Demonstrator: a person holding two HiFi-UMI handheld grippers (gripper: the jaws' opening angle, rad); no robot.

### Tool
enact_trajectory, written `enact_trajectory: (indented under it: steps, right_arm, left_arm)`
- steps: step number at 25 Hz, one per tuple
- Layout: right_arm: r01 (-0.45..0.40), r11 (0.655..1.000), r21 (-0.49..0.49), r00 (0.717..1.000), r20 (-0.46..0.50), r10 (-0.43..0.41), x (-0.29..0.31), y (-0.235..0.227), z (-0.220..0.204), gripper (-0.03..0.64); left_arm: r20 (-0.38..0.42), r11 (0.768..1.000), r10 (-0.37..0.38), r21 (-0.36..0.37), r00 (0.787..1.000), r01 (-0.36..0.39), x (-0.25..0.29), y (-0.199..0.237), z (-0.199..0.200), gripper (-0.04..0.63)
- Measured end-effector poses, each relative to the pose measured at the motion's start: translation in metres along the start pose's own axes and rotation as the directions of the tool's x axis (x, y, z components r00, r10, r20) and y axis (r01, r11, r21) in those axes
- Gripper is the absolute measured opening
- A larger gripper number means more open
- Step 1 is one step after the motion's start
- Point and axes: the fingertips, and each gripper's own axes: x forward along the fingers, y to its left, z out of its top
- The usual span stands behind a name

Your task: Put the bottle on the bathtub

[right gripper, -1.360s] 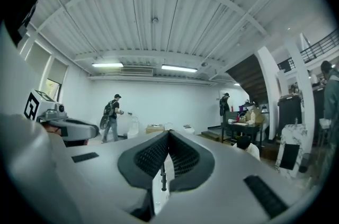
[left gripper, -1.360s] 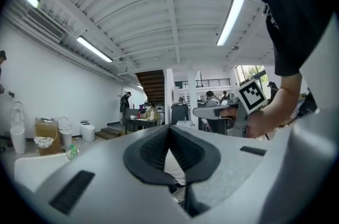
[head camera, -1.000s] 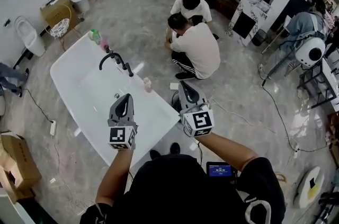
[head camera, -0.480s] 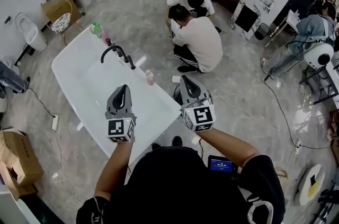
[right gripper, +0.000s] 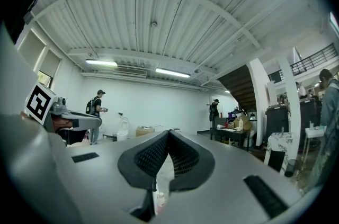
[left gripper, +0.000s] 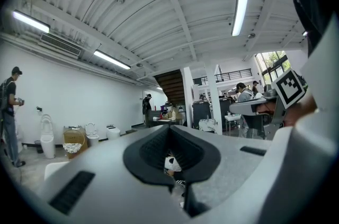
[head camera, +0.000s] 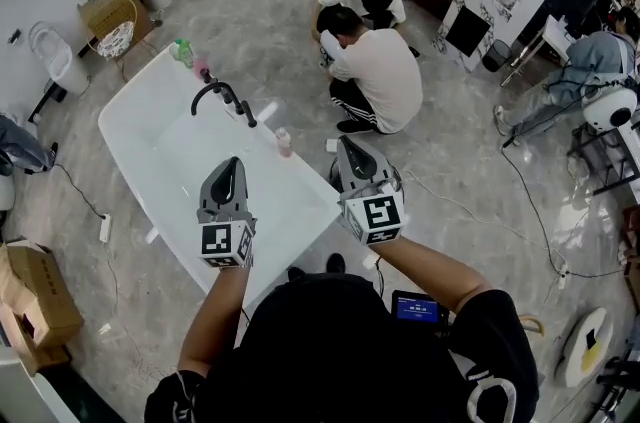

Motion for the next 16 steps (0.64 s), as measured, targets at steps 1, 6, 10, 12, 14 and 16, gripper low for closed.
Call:
enact_trajectory:
  steps: [1, 6, 10, 12, 14, 16]
  right_arm:
    - [-0.001, 1.000, -0.001, 1.000, 0.001, 0.001, -0.001, 0.000, 0.000, 0.006]
    - [-0.005, 1.000, -0.004, 1.000, -0.002, 0.005, -0.005, 0.006, -0.003, 0.006]
    - [-0.008, 1.000, -0.002, 1.000, -0.006, 0.008, -0.009, 0.010, -0.004, 0.006]
    - [-0.012, 1.000, -0.003, 1.000, -0.006, 0.012, -0.008, 0.009, -0.003, 0.006]
    - [-0.015, 1.000, -0.004, 1.000, -0.008, 0.015, -0.007, 0.007, -0.001, 0.006]
    - [-0.015, 1.000, -0.004, 1.000, -0.010, 0.015, -0.007, 0.005, 0.000, 0.006]
  left_arm:
    - [0.001, 1.000, -0.001, -0.001, 1.000, 0.001, -0.001, -0.001, 0.000, 0.008]
    - [0.005, 1.000, -0.004, -0.006, 1.000, 0.004, -0.010, -0.001, -0.002, 0.008]
    - [0.004, 1.000, -0.004, -0.008, 1.000, 0.004, -0.015, -0.001, -0.002, 0.008]
    - [0.006, 1.000, -0.006, -0.009, 1.000, 0.006, -0.014, -0.003, 0.000, 0.008]
    - [0.010, 1.000, -0.010, -0.010, 1.000, 0.010, -0.013, -0.004, 0.003, 0.008]
    - [0.013, 1.000, -0.014, -0.011, 1.000, 0.014, -0.011, -0.006, 0.005, 0.008]
